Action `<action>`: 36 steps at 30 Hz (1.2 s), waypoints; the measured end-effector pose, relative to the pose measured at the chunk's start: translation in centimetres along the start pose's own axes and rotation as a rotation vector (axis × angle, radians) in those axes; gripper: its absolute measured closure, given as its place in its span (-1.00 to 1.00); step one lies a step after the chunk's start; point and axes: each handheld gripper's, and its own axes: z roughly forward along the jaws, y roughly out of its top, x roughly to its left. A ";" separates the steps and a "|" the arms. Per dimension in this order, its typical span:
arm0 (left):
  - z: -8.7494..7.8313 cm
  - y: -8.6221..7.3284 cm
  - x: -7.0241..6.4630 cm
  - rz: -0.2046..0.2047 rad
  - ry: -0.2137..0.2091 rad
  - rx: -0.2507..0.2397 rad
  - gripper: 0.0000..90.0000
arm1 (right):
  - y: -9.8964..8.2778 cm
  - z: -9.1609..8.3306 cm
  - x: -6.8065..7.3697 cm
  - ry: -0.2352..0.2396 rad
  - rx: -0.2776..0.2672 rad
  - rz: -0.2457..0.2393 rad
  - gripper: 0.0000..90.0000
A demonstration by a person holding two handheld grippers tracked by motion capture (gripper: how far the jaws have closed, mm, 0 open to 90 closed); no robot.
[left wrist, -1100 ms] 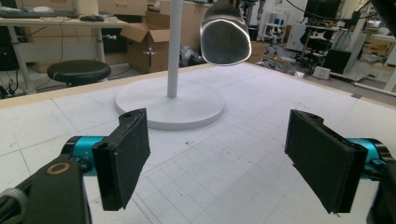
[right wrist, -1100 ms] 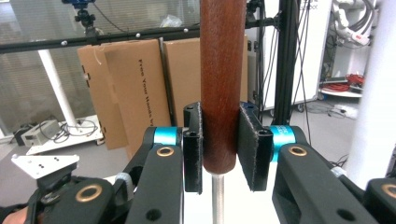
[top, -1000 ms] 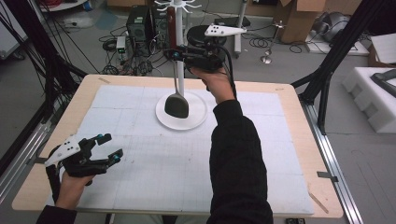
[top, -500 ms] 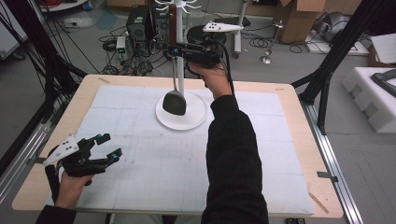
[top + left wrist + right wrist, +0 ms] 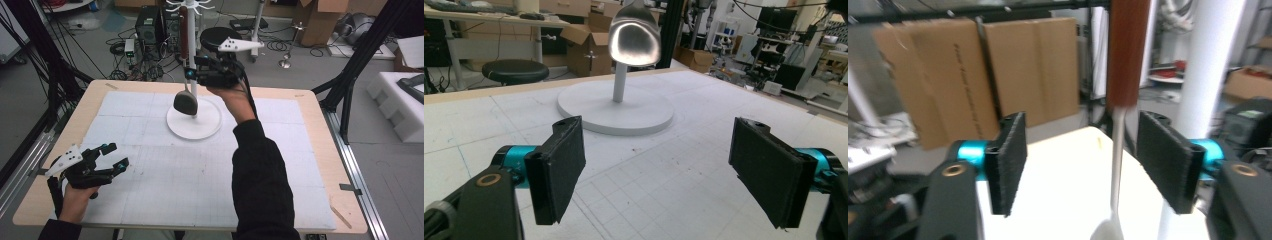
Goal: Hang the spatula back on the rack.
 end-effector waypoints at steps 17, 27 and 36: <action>0.1 -0.1 0.0 -0.033 0.004 -0.031 -0.50 | -14.8 -12.9 6.4 -0.328 0.025 -0.008 -0.55; 0.0 -0.1 0.2 -0.030 0.028 -0.031 -0.50 | -21.7 -17.2 7.9 -0.437 0.057 0.066 -0.57; -0.1 -0.2 0.0 -0.022 0.028 -0.020 -0.50 | -23.1 -17.6 8.9 -0.459 0.061 0.064 -0.57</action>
